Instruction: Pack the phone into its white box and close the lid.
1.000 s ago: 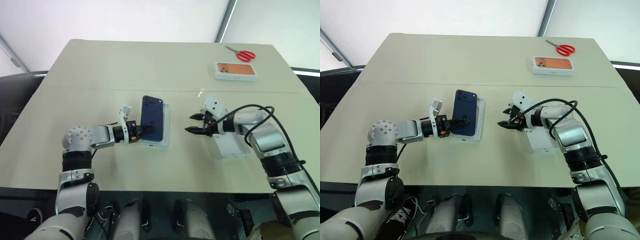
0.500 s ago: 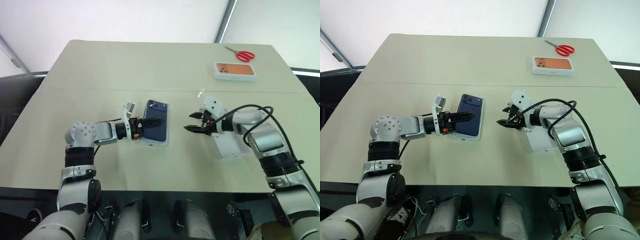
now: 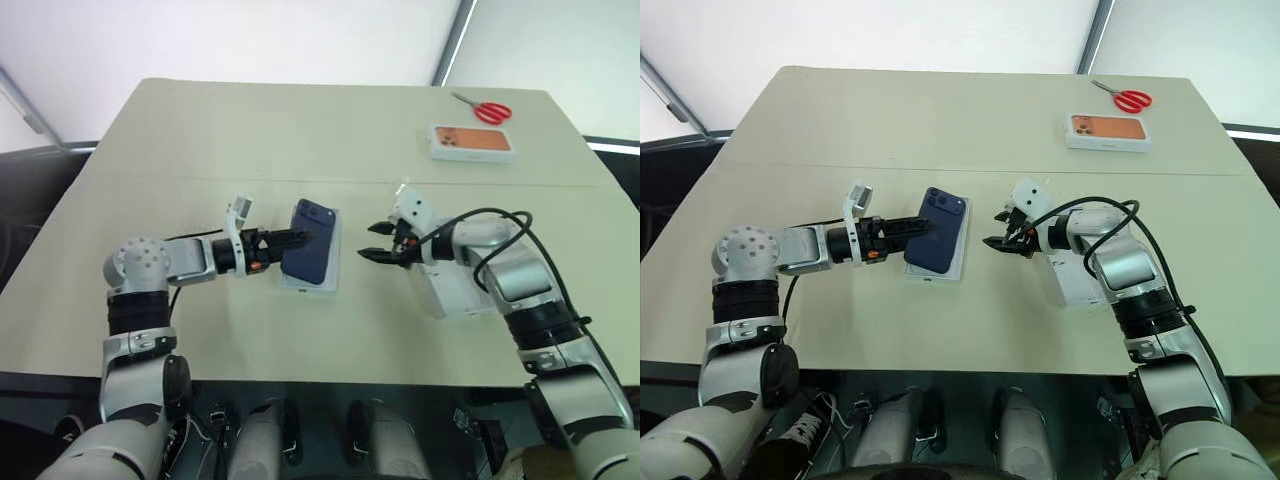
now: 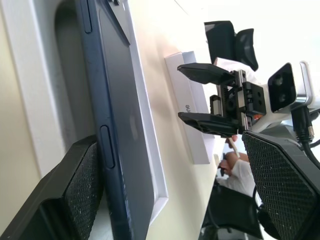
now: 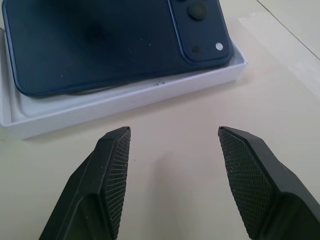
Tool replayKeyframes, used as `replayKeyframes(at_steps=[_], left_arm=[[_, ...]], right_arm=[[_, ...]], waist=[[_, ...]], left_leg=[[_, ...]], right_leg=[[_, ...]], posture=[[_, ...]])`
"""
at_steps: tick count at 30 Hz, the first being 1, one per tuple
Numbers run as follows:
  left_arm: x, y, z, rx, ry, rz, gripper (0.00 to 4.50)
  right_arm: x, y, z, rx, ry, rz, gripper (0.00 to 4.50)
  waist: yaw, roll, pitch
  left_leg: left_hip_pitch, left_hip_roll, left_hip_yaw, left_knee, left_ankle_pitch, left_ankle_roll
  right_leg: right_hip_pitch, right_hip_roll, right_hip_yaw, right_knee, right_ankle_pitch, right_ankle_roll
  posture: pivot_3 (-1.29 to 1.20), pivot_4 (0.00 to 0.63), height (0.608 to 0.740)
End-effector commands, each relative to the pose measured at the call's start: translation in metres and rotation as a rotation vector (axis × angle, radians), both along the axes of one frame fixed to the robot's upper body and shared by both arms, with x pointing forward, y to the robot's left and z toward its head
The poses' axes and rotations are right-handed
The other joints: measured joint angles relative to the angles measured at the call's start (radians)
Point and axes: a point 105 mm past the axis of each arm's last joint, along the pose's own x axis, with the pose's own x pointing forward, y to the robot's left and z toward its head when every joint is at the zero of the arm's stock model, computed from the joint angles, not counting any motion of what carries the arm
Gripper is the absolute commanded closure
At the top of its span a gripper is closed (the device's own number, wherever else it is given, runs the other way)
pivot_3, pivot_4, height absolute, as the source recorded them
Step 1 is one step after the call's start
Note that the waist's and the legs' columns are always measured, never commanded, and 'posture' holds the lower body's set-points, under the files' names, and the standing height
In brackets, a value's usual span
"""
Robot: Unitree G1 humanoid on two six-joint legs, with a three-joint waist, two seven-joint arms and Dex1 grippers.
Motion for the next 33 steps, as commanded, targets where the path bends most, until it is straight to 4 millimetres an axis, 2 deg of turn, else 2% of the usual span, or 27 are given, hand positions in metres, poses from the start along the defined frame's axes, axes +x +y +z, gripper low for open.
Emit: replayKeyframes(at_steps=[1,6,11,25,28,32,33], left_arm=[[-0.004,-0.005,0.011,0.009,-0.051,-0.030,0.15],[-0.007,-0.002,0.015,0.031,-0.089,-0.033,0.15],[-0.008,0.010,0.014,0.044,-0.072,-0.016,0.15],[0.009,0.044,0.020,0.085,-0.140,0.149,0.15],[0.014,0.046,0.015,0.119,-0.146,0.176,1.03],[0.022,0.052,0.002,0.209,-0.154,0.229,3.04],[0.023,0.052,-0.004,0.254,-0.162,0.228,3.56]], right_arm=[[0.002,0.008,0.011,0.007,-0.049,0.024,1.57],[0.002,0.009,0.010,0.005,-0.049,0.026,1.57],[0.002,0.010,0.009,0.010,-0.046,0.026,1.57],[0.006,0.013,0.009,0.027,-0.068,0.016,1.57],[0.004,0.015,0.005,0.021,-0.069,0.026,2.48],[0.004,0.018,-0.003,-0.008,-0.085,0.016,4.49],[0.004,0.019,-0.006,-0.025,-0.090,0.014,4.50]], waist=[[0.000,0.000,0.000],[-0.002,0.000,0.000],[-0.002,0.000,0.000],[-0.003,0.000,0.000],[-0.003,0.000,0.000],[-0.002,0.000,0.000],[-0.002,0.000,0.000]], left_leg=[[0.000,0.000,0.000,0.000,0.000,0.000],[0.000,0.000,0.000,0.000,0.000,0.000],[0.000,0.001,0.000,0.000,0.000,0.000],[0.000,0.001,0.000,0.000,0.000,0.000],[0.000,0.001,0.000,0.000,0.000,0.000],[0.000,0.001,0.000,0.000,0.000,0.000],[0.000,0.001,0.000,0.000,0.000,0.000]], right_leg=[[0.000,0.000,0.000,0.000,0.000,0.000],[0.000,0.000,0.000,0.000,0.000,0.000],[0.000,0.002,0.000,0.000,0.000,0.000],[0.000,0.002,0.001,0.000,0.000,0.000],[0.000,0.002,0.001,0.000,0.000,0.000],[0.000,0.002,0.001,0.000,0.000,0.000],[0.000,0.002,0.001,0.000,0.000,-0.001]], posture=[[0.00,0.150,0.738],[0.00,0.150,0.738],[0.00,0.150,0.738],[0.00,0.150,0.738],[0.00,0.150,0.738],[0.00,0.150,0.738],[0.00,0.150,0.738]])
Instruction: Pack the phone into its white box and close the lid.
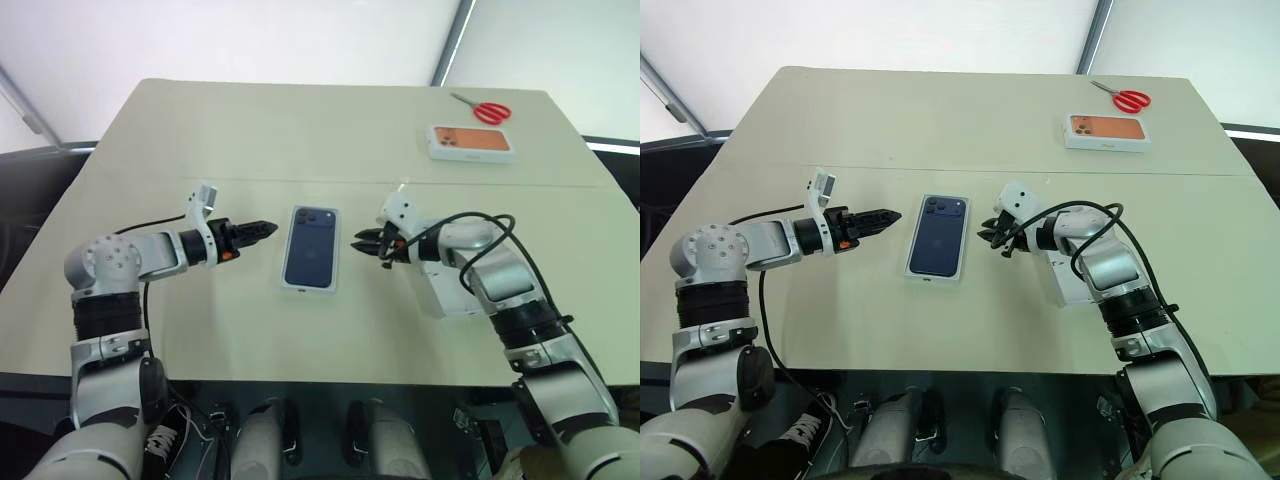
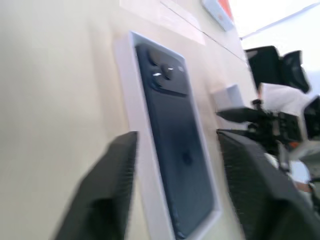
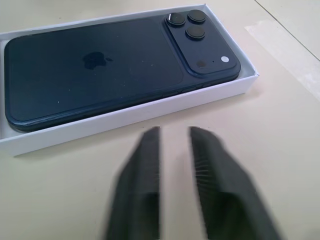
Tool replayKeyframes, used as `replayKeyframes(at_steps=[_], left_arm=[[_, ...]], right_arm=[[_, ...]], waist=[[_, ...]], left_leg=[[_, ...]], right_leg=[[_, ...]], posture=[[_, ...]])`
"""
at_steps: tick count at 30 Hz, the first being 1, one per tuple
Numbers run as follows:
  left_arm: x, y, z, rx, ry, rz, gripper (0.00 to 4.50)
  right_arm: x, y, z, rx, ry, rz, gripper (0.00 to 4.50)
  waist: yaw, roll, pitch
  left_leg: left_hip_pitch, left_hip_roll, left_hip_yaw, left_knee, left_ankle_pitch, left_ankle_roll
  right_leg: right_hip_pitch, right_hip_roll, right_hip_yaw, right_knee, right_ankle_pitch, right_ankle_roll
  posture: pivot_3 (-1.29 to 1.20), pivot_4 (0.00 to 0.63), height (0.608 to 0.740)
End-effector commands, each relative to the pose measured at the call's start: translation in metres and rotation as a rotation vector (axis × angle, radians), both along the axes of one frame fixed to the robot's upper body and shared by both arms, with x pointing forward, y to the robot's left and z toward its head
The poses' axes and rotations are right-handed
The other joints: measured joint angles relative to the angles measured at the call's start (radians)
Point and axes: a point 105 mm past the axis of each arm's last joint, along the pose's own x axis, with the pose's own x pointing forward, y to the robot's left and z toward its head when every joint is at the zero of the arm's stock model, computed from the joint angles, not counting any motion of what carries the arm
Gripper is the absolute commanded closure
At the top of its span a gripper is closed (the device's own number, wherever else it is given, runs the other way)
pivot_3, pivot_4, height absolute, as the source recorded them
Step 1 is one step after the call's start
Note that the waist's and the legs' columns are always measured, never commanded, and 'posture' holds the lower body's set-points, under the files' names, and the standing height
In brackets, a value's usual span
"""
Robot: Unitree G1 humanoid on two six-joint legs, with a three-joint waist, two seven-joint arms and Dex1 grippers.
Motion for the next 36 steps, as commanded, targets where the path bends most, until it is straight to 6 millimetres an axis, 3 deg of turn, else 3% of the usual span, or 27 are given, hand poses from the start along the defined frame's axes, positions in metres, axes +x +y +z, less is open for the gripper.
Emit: replayKeyframes(at_steps=[1,2,5,15,19,24,32,36], left_arm=[[0.003,0.003,-0.014,0.139,-0.033,0.018,4.02],[0.004,0.002,-0.019,0.178,-0.040,0.015,4.46],[0.004,-0.007,-0.029,0.226,-0.055,-0.016,4.46],[-0.004,-0.067,-0.043,0.235,-0.055,-0.206,4.46],[-0.009,-0.100,-0.042,0.227,-0.073,-0.301,4.46],[-0.002,-0.140,-0.034,0.211,-0.140,-0.369,4.46],[0.013,-0.170,-0.031,0.202,-0.186,-0.395,4.46],[0.007,-0.182,-0.030,0.186,-0.200,-0.445,4.46]], right_arm=[[-0.001,0.006,-0.001,-0.036,-0.062,0.012,4.50],[-0.001,0.007,-0.004,-0.038,-0.061,0.010,4.50],[-0.003,0.013,-0.010,-0.034,-0.051,0.014,4.50],[-0.001,0.015,-0.017,-0.073,-0.072,-0.011,4.50],[-0.003,-0.003,-0.019,-0.104,-0.060,-0.042,4.50],[-0.009,-0.043,-0.025,-0.155,-0.017,-0.115,4.50],[-0.014,-0.068,-0.028,-0.190,-0.013,-0.171,4.50],[-0.010,-0.078,-0.027,-0.203,-0.019,-0.204,4.50]], waist=[[-0.001,0.000,0.000],[-0.002,0.000,0.000],[-0.001,0.000,0.000],[0.006,0.001,-0.001],[0.023,0.001,-0.001],[0.055,0.001,-0.001],[0.056,0.001,-0.001],[0.055,0.001,-0.001]], left_leg=[[0.000,0.000,0.000,0.000,0.000,0.000],[0.000,0.000,0.000,0.000,0.000,0.000],[0.000,0.000,0.000,0.000,0.000,0.000],[0.000,0.000,0.000,0.001,0.000,0.000],[0.000,-0.001,0.000,0.001,0.000,0.000],[0.000,-0.004,-0.001,0.003,0.000,0.001],[0.000,-0.004,-0.002,0.003,0.000,0.002],[0.000,-0.005,-0.002,0.003,0.000,0.003]], right_leg=[[0.000,0.000,0.000,0.000,0.000,0.000],[0.000,0.000,0.000,0.000,0.000,0.000],[0.000,0.000,0.000,0.000,0.000,0.000],[0.001,0.000,0.000,0.000,0.000,0.000],[0.002,-0.001,-0.001,0.000,0.000,0.000],[0.004,-0.004,-0.002,-0.001,0.000,0.000],[0.004,-0.007,-0.003,-0.001,0.000,0.000],[0.004,-0.008,-0.004,-0.001,0.000,0.000]], posture=[[0.00,0.150,0.738],[0.00,0.150,0.738],[0.00,0.150,0.738],[0.00,0.150,0.738],[0.00,0.150,0.738],[0.00,0.150,0.738],[0.00,0.150,0.738],[0.00,0.150,0.738]])
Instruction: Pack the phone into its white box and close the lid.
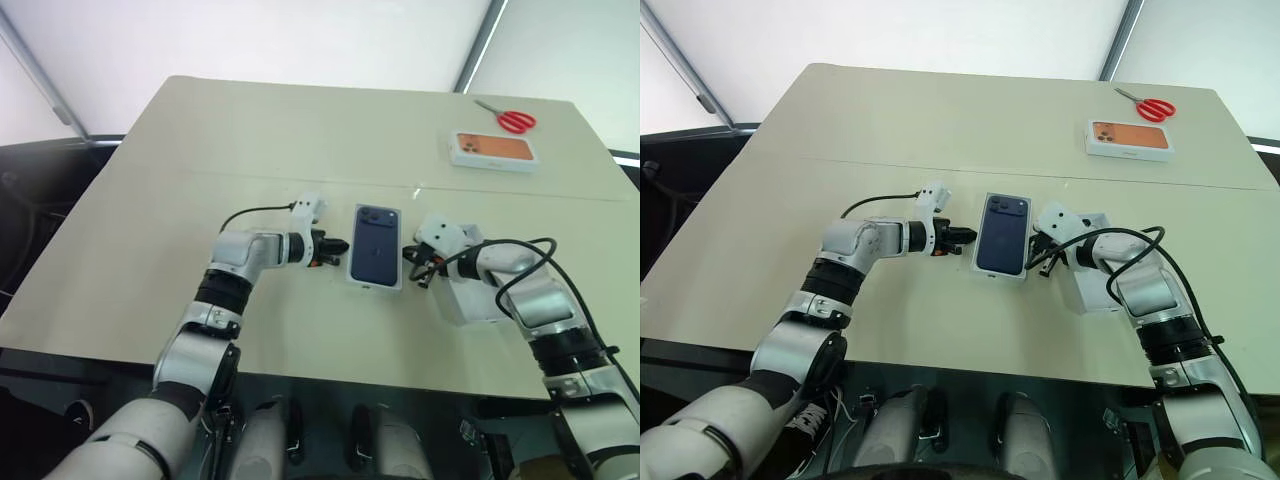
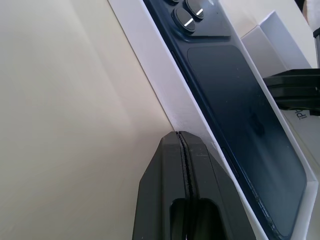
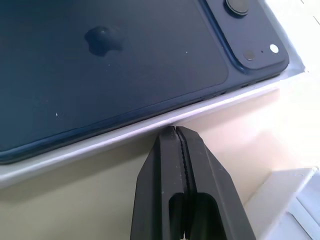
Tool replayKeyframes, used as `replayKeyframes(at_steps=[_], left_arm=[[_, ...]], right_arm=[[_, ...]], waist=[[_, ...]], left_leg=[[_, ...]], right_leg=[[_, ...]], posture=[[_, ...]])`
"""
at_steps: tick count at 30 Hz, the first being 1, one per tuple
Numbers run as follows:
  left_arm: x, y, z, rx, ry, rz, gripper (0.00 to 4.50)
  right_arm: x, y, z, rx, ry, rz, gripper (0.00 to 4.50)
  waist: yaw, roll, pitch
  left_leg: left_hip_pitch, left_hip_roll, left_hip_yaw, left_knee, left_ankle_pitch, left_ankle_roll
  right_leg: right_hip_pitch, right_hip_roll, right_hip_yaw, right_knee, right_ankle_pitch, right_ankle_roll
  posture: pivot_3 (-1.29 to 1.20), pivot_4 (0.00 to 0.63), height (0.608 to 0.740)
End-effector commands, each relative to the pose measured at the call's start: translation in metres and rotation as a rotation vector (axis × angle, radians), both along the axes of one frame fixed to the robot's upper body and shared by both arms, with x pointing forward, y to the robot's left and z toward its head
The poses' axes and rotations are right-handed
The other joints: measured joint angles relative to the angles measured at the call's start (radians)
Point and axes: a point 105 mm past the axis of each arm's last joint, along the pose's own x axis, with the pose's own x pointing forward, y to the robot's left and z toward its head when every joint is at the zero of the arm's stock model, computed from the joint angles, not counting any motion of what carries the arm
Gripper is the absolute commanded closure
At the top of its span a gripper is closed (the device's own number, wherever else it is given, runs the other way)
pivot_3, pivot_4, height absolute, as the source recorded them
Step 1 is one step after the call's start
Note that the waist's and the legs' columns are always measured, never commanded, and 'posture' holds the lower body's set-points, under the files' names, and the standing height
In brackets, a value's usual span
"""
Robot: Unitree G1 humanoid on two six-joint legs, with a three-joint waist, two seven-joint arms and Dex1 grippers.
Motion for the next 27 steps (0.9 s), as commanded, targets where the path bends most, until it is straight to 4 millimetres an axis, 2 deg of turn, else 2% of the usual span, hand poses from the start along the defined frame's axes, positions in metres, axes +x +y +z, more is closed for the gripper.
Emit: replayKeyframes(at_steps=[1,6,14,21,24,27], left_arm=[[-0.017,-0.035,0.008,-0.054,-0.015,-0.137,4.46],[-0.014,-0.029,0.005,-0.049,-0.018,-0.121,4.46],[0.002,-0.015,0.005,-0.036,-0.032,-0.037,4.46],[-0.003,-0.014,0.003,-0.028,-0.041,-0.056,4.46],[0.003,-0.005,-0.003,0.008,-0.052,-0.015,4.46],[0.009,0.005,0.002,-0.011,-0.058,0.023,4.46]], right_arm=[[0.000,-0.002,-0.004,-0.007,0.014,-0.002,4.50],[0.000,-0.002,-0.005,-0.009,0.011,-0.007,4.50],[0.003,0.005,-0.004,0.000,0.007,0.008,4.50],[0.005,0.007,-0.005,-0.011,0.006,0.020,4.50],[0.005,0.006,-0.005,-0.021,0.002,0.025,4.50],[0.007,0.006,-0.001,-0.020,-0.011,0.025,4.50]], waist=[[0.000,0.000,0.000],[-0.002,0.000,0.000],[-0.005,0.000,0.000],[-0.015,0.000,0.000],[-0.018,0.000,0.000],[-0.026,0.000,0.000]], left_leg=[[0.000,0.000,0.000,0.000,0.000,0.000],[0.000,0.000,0.000,0.000,0.000,0.000],[0.000,0.000,-0.001,0.001,0.000,0.001],[0.000,0.001,-0.001,0.002,0.000,0.001],[0.000,0.001,-0.001,0.002,0.000,0.001],[0.000,0.001,-0.002,0.003,0.000,0.001]], right_leg=[[0.000,0.000,0.000,0.000,0.000,0.000],[0.000,0.000,-0.001,0.000,0.000,0.000],[0.000,0.000,-0.001,0.000,0.000,0.000],[0.000,0.001,-0.001,0.001,0.000,0.000],[0.001,0.001,-0.001,0.001,0.000,0.000],[0.001,0.001,-0.001,0.001,0.000,0.000]], posture=[[0.00,0.150,0.738],[0.00,0.150,0.738],[0.00,0.150,0.738],[0.00,0.150,0.738],[0.00,0.150,0.738],[0.00,0.150,0.738]])
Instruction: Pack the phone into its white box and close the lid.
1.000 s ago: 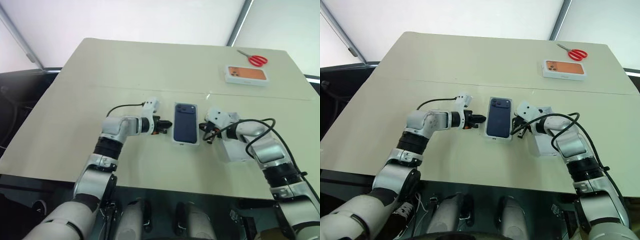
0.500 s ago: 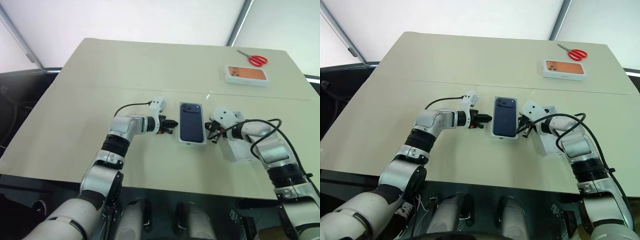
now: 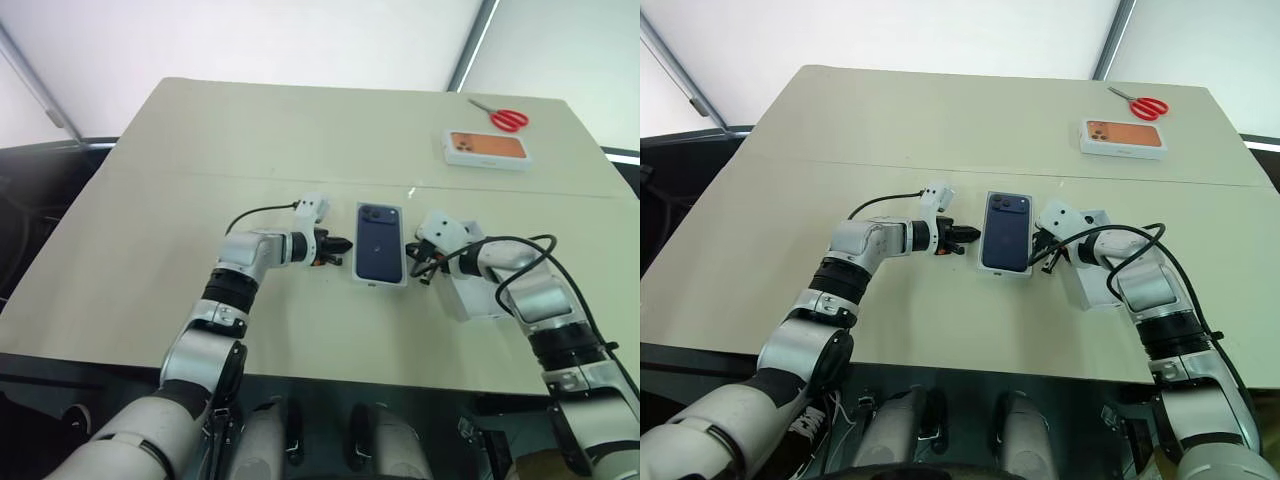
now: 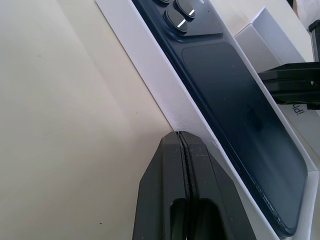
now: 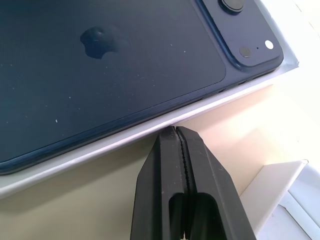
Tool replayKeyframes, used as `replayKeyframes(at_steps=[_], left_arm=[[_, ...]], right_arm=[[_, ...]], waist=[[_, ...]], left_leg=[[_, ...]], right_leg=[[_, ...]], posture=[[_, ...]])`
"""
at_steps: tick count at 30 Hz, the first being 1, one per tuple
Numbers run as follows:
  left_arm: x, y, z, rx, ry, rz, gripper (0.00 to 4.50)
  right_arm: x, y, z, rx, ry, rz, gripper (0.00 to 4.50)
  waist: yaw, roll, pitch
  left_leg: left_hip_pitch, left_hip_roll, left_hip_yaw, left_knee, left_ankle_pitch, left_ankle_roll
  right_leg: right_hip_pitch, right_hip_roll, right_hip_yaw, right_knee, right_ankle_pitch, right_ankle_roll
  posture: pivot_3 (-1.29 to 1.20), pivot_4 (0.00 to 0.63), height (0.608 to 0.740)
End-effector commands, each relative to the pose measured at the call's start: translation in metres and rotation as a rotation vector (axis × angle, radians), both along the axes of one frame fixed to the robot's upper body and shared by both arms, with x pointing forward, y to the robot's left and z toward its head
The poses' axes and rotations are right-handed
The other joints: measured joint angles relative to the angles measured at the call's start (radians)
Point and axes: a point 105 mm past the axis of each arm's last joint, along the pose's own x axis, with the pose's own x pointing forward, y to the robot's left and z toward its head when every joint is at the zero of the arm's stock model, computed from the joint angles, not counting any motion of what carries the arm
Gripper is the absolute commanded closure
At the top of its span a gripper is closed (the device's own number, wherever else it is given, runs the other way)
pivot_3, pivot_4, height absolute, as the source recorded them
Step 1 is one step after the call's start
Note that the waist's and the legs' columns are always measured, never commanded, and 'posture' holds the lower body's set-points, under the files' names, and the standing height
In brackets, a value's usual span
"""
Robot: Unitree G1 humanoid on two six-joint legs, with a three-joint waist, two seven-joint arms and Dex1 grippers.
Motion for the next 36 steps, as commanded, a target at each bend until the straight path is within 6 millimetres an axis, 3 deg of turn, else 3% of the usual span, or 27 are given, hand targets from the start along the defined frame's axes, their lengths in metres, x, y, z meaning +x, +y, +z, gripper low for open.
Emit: replayKeyframes(at_steps=[1,9,16,21,24,29,33,36], left_arm=[[0.005,0.004,0.006,-0.016,-0.020,0.027,4.46],[0.012,0.004,0.014,-0.024,-0.054,0.040,4.46],[0.007,0.028,0.015,-0.017,-0.109,0.064,4.46],[0.008,0.043,0.035,-0.057,-0.187,0.120,4.46],[0.008,0.051,0.044,-0.076,-0.226,0.143,4.46],[0.000,0.065,0.054,-0.057,-0.348,0.137,4.46],[-0.004,0.085,0.066,-0.083,-0.376,0.143,4.46],[-0.008,0.102,0.069,-0.005,-0.446,0.120,3.20]], right_arm=[[0.002,0.005,0.001,0.003,-0.003,0.015,4.50],[0.012,0.000,0.005,-0.006,-0.030,-0.010,4.50],[0.031,-0.012,0.017,-0.002,-0.112,-0.115,4.50],[0.056,-0.027,0.027,-0.032,-0.208,-0.242,4.50],[0.061,-0.024,0.030,-0.011,-0.207,-0.242,4.50],[0.063,-0.009,0.042,0.079,-0.214,-0.205,4.50],[0.051,-0.010,0.060,0.282,-0.120,-0.198,4.50],[0.032,-0.016,0.061,0.286,-0.043,-0.189,3.22]], waist=[[-0.006,0.000,0.000],[-0.011,0.000,0.000],[-0.025,0.000,0.000],[-0.031,0.001,0.001],[-0.033,0.001,0.001],[-0.036,0.002,0.001],[-0.032,0.003,0.002],[-0.030,0.003,0.002]], left_leg=[[0.000,0.000,0.000,0.000,0.000,0.000],[-0.002,0.003,0.000,0.005,-0.001,0.001],[-0.003,0.004,0.000,0.007,-0.001,0.001],[-0.004,0.004,0.000,0.008,-0.001,0.001],[-0.004,0.004,0.001,0.008,-0.001,0.001],[-0.004,0.004,0.002,0.008,-0.001,0.001],[-0.004,0.004,0.002,0.008,-0.001,0.001],[-0.004,0.005,0.001,0.008,-0.001,0.001]], right_leg=[[0.000,0.000,0.000,0.000,0.000,0.000],[-0.001,0.003,0.000,0.002,0.000,0.000],[-0.003,0.005,0.000,0.005,0.000,0.000],[-0.004,0.005,0.001,0.008,0.000,0.000],[-0.005,0.005,0.001,0.008,0.000,0.000],[-0.005,0.006,0.002,0.009,-0.001,0.000],[-0.005,0.006,0.002,0.009,-0.001,0.000],[-0.006,0.006,0.002,0.009,-0.001,0.000]], posture=[[0.00,0.150,0.738],[0.00,0.150,0.738],[0.00,0.150,0.738],[0.00,0.150,0.738],[0.00,0.150,0.738],[0.00,0.150,0.738],[0.00,0.150,0.738],[0.00,0.150,0.738]])
